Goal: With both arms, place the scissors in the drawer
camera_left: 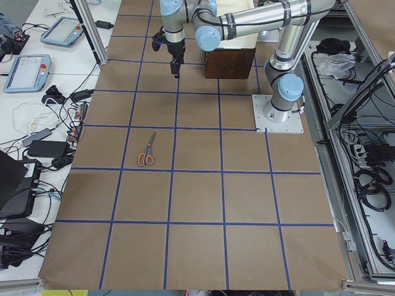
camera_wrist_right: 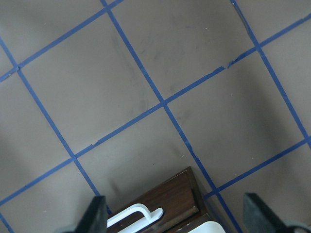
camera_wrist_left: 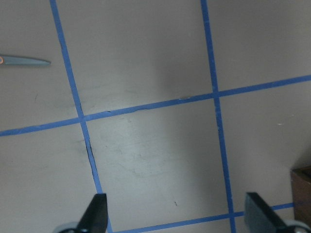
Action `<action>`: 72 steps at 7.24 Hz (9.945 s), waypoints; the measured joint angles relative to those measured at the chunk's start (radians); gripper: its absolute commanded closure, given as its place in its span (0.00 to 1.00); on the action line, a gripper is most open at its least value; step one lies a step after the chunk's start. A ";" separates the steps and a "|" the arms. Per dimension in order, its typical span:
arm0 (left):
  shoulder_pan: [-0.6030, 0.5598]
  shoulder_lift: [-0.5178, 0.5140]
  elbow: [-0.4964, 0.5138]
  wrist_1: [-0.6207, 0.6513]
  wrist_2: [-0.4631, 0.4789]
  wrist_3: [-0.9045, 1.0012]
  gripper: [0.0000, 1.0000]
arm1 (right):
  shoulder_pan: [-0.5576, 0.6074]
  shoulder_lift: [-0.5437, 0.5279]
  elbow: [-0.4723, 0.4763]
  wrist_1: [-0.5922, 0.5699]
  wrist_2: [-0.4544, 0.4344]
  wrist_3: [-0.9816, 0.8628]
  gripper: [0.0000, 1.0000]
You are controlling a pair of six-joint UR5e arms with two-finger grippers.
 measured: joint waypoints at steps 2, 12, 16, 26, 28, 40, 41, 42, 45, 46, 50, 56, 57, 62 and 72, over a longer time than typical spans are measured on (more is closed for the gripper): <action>0.058 -0.104 -0.044 0.130 0.002 0.100 0.00 | 0.048 0.030 -0.001 -0.043 -0.002 0.208 0.00; 0.295 -0.335 -0.012 0.452 0.054 1.361 0.00 | 0.283 0.220 -0.001 -0.131 -0.010 0.826 0.00; 0.319 -0.447 0.115 0.461 -0.041 1.686 0.00 | 0.306 0.277 0.005 -0.134 0.001 0.941 0.00; 0.319 -0.552 0.171 0.450 -0.031 1.869 0.15 | 0.308 0.371 0.011 -0.099 0.059 0.990 0.00; 0.319 -0.550 0.167 0.456 -0.030 1.876 0.29 | 0.307 0.376 0.011 -0.069 0.059 0.990 0.00; 0.322 -0.541 0.168 0.464 -0.031 1.879 0.45 | 0.306 0.400 0.013 -0.014 0.079 1.027 0.00; 0.322 -0.541 0.167 0.464 -0.031 1.879 0.45 | 0.306 0.400 0.013 -0.006 0.079 1.028 0.00; 0.322 -0.542 0.167 0.464 -0.031 1.879 0.45 | 0.306 0.403 0.013 0.000 0.079 1.028 0.00; 0.330 -0.544 0.166 0.464 -0.033 1.876 0.45 | 0.306 0.411 0.035 0.002 0.082 1.028 0.00; 0.333 -0.545 0.166 0.464 -0.033 1.876 0.45 | 0.306 0.412 0.041 0.002 0.082 1.028 0.00; 0.334 -0.545 0.165 0.464 -0.040 1.874 0.64 | 0.305 0.413 0.044 -0.010 0.084 1.027 0.00; 0.334 -0.537 0.164 0.466 -0.040 1.861 0.84 | 0.300 0.428 0.049 -0.014 0.084 1.025 0.00; 0.334 -0.532 0.165 0.465 -0.040 1.857 0.84 | 0.300 0.428 0.049 -0.015 0.086 1.025 0.00; 0.312 -0.363 0.168 0.269 -0.048 1.756 0.90 | 0.298 0.430 0.050 -0.094 0.096 1.004 0.00; -0.046 0.106 0.176 -0.273 -0.029 1.240 1.00 | 0.276 0.445 0.027 -0.180 0.078 0.924 0.00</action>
